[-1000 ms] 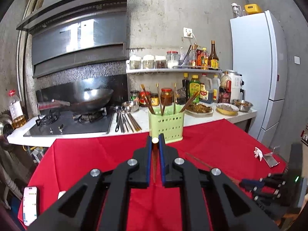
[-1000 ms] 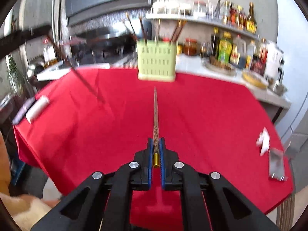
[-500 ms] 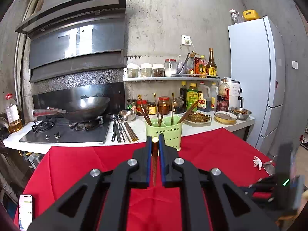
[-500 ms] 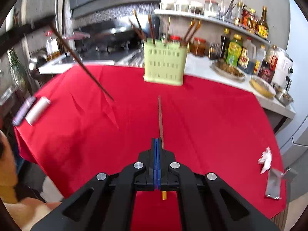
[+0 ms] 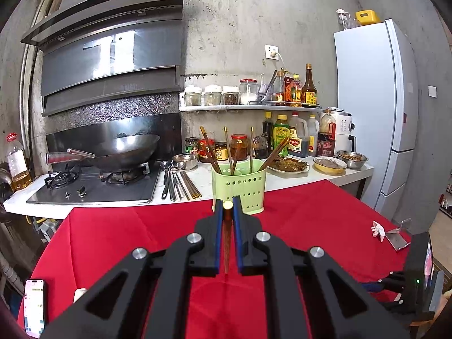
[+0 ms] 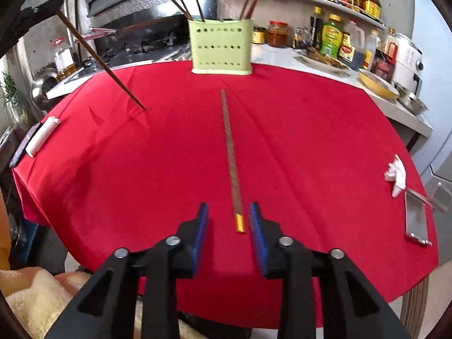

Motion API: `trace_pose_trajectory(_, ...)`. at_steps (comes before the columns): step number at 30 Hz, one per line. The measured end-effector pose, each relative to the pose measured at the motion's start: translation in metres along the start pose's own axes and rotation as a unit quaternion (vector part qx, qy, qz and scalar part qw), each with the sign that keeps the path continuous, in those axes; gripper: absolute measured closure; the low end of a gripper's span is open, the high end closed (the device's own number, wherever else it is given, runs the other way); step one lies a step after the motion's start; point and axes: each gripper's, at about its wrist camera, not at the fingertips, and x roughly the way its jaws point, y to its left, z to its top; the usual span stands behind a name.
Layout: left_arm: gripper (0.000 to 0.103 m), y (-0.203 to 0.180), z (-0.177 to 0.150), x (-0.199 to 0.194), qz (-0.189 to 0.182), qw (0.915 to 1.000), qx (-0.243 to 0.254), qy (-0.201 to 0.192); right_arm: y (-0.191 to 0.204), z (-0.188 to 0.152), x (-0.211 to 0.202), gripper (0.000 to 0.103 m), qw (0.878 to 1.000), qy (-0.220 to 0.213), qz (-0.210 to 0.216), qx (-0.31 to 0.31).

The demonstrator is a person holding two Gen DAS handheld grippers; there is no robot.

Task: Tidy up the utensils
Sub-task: 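Lift the left tool's chopstick upright while the right tool raises its own, then carry the left tool's chopstick above the green holder while the right tool follows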

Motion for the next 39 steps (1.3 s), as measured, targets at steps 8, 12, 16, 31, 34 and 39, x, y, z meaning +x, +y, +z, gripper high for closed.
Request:
trace_pose_trajectory(8, 0.096, 0.000, 0.000, 0.002, 0.000, 1.0000, 0.002, 0.001, -0.001, -0.008, 0.008, 0.082, 1.000, 0.001, 0.003, 0.010)
trace_pose_trajectory(12, 0.096, -0.001, 0.000, 0.002, -0.001, 1.0000, 0.004, 0.001, -0.001, -0.010, 0.007, 0.090, 1.000, -0.002, 0.001, 0.004)
trace_pose_trajectory(16, 0.096, -0.001, -0.001, 0.001, 0.000, 1.0000, 0.005, 0.000, -0.001, -0.012, 0.006, 0.090, 1.000, -0.006, 0.003, 0.006)
trace_pose_trajectory(31, 0.096, 0.004, 0.000, 0.000, -0.003, 1.0000, -0.003, -0.008, 0.005, 0.042, -0.070, 0.096, 0.991, -0.134, -0.001, -0.004)
trace_pose_trajectory(34, 0.096, 0.004, 0.001, -0.001, -0.005, 0.9999, -0.001, -0.012, 0.006, 0.059, -0.089, 0.096, 0.987, -0.160, -0.003, -0.008)
trace_pose_trajectory(39, 0.096, 0.002, 0.006, -0.005, 0.001, 0.9996, 0.008, -0.027, 0.011, 0.088, -0.113, 0.096, 0.981, -0.194, -0.005, -0.018)
